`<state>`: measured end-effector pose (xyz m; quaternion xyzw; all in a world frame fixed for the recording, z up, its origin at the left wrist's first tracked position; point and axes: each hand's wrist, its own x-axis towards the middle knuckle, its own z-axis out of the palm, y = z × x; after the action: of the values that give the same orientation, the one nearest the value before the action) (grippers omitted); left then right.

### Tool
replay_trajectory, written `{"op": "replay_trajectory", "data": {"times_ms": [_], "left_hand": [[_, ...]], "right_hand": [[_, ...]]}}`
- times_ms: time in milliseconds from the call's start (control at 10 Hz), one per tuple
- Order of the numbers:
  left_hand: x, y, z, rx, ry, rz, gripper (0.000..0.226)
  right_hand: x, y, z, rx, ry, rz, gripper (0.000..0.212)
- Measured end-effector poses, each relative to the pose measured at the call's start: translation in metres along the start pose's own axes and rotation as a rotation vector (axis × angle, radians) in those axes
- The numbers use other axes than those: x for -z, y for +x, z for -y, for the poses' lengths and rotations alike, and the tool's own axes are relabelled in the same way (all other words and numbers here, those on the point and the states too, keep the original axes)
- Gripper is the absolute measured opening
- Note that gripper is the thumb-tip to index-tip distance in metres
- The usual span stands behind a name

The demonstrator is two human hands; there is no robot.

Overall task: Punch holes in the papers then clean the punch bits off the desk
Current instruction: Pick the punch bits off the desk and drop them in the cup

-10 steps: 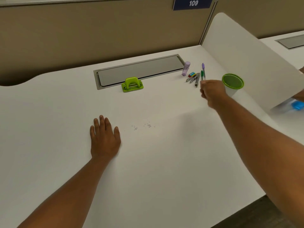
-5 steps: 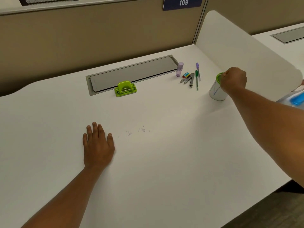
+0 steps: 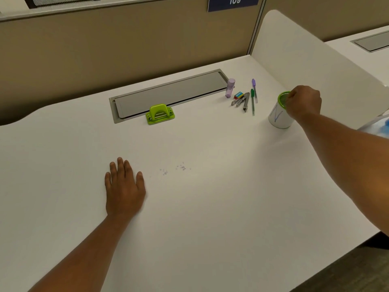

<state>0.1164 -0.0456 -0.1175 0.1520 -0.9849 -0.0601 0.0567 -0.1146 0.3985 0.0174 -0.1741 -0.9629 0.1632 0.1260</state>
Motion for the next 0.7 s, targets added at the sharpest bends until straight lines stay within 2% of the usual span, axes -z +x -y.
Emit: {"op": "replay_trajectory", "data": {"times_ms": [200, 300, 400, 500, 700], "left_hand": [[0.0, 0.001, 0.001, 0.002, 0.002, 0.002, 0.067], [0.0, 0.001, 0.0, -0.001, -0.001, -0.001, 0.067], [0.0, 0.001, -0.002, 0.003, -0.011, 0.012, 0.068], [0.0, 0.0, -0.004, 0.004, -0.021, 0.02, 0.069], [0.0, 0.001, -0.001, 0.008, -0.032, 0.01, 0.068]], "right_hand": [[0.003, -0.003, 0.007, -0.043, 0.119, -0.085, 0.023], [-0.001, -0.017, 0.023, -0.001, 0.269, -0.09, 0.021], [-0.015, -0.046, 0.044, 0.125, 0.372, -0.054, 0.02], [-0.039, -0.105, 0.079, 0.222, 0.49, 0.041, 0.016], [-0.082, -0.202, 0.13, 0.436, 0.486, 0.337, 0.011]]}}
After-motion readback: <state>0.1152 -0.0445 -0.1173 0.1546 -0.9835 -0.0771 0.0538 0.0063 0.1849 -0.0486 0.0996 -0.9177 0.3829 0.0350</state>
